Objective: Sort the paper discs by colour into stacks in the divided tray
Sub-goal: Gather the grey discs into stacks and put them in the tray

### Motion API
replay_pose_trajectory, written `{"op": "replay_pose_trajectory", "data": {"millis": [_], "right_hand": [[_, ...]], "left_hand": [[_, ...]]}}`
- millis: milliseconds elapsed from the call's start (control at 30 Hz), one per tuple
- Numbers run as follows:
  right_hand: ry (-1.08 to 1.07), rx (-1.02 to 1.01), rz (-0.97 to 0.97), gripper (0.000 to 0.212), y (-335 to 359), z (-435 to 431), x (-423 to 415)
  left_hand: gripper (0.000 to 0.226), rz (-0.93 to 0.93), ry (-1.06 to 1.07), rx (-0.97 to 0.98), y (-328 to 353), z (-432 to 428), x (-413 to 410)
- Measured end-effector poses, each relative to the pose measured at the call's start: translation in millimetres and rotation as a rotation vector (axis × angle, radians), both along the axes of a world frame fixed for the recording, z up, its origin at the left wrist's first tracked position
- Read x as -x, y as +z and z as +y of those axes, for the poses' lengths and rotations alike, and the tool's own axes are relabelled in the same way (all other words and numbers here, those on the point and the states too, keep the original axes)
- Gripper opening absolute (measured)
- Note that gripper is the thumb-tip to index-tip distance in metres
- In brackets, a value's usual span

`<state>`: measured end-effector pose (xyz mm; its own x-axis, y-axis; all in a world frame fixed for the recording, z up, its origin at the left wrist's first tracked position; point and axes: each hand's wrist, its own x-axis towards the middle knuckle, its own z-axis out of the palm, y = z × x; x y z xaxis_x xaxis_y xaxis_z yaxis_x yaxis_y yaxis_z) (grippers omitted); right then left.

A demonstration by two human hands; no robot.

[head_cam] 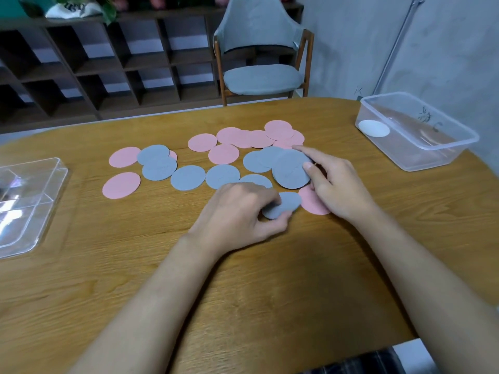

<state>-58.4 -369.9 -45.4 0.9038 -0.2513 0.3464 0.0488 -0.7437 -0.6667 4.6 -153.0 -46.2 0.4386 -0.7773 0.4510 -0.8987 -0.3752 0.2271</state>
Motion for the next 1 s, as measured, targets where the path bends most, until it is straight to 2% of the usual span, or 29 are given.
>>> {"op": "replay_pose_trajectory", "data": {"millis": [200, 400, 633, 767, 900, 1000], "right_hand": [[0.025, -0.027, -0.028, 0.041, 1, 6, 1], [0.077, -0.090, -0.003, 0.041, -1, 9, 2], [0.138, -0.181, 0.047, 0.041, -4, 11, 0], [0.147, -0.172, 0.053, 0.037, -1, 15, 3], [0.133, -0.032, 0.065, 0.042, -1, 18, 3], [0.096, -0.008, 0.030, 0.034, 0, 15, 3]], "left_hand": [[0.032, -0.077, 0.146, 0.164, 0, 0, -4], [0.008, 0.104, 0.188, 0.259, -4, -1, -8], [0.032, 0.433, 0.311, 0.433, -6, -7, -7], [0.027, 0.514, 0.313, 0.439, -8, -7, -9], [0.024, 0.492, 0.318, 0.453, -9, -8, -10], [0.032, 0.341, 0.308, 0.362, -12, -4, -18]]}}
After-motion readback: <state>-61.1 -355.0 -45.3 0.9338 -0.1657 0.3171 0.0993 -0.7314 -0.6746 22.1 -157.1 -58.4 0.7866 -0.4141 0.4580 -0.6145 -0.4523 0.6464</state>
